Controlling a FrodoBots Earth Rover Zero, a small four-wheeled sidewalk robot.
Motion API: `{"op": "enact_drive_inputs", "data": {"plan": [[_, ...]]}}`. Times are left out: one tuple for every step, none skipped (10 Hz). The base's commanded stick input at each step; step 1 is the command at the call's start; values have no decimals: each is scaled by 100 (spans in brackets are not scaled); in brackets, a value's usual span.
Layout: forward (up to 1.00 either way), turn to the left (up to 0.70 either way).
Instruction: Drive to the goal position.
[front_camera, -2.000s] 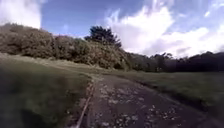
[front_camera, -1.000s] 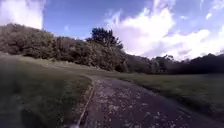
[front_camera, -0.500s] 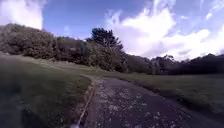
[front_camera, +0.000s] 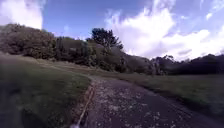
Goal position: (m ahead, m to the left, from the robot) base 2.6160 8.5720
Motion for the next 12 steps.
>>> {"op": "enact_drive_inputs", "data": {"plan": [[5,0],[5,0],[5,0],[5,0],[5,0],[5,0],[5,0],[5,0],[5,0],[5,0],[5,0],[5,0]]}}
